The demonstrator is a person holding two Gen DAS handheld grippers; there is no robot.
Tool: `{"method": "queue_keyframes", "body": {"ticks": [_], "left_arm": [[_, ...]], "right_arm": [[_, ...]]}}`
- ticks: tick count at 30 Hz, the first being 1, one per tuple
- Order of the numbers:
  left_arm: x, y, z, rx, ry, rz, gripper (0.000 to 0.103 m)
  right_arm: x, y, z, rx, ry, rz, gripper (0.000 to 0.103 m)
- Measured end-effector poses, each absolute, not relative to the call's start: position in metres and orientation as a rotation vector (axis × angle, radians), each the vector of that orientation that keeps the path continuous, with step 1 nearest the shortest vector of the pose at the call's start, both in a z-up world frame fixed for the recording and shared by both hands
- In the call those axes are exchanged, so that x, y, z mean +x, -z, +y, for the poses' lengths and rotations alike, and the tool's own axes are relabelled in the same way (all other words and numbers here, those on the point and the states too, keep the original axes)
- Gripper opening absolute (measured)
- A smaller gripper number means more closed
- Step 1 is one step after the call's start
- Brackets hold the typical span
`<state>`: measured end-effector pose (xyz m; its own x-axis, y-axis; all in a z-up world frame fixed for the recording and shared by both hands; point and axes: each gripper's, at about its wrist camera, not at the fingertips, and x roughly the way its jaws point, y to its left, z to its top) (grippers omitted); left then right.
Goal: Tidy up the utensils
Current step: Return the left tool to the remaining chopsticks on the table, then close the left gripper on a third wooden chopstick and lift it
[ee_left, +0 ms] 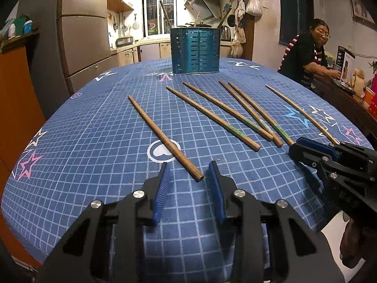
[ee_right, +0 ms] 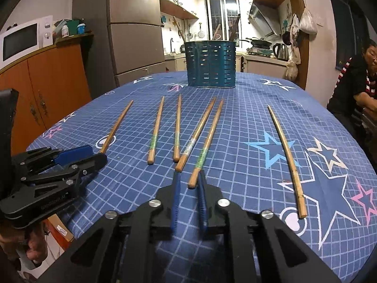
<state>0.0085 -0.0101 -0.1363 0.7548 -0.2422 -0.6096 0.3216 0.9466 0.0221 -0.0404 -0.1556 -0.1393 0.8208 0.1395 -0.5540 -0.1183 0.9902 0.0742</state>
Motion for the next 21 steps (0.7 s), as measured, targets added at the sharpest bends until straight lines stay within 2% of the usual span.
{"method": "queue_keyframes", "body": {"ticks": [3,8,21], "left_arm": [[0.006,0.137,-0.011,0.133,0.299,0.636,0.028],[0.003,0.137,-0.01,0.122,0.285,0.631,0.008],[-0.015,0.123,0.004,0.124,0.275,0.588,0.007]], "right_arm": [[-0.041,0.14,-0.155,0.037,-0.128,0.587,0.012],[-0.045,0.142,-0.157,0.03,-0.123,0.573,0.009],[-0.069,0.129,-0.162,0.016,-0.103,0.483,0.008]]}}
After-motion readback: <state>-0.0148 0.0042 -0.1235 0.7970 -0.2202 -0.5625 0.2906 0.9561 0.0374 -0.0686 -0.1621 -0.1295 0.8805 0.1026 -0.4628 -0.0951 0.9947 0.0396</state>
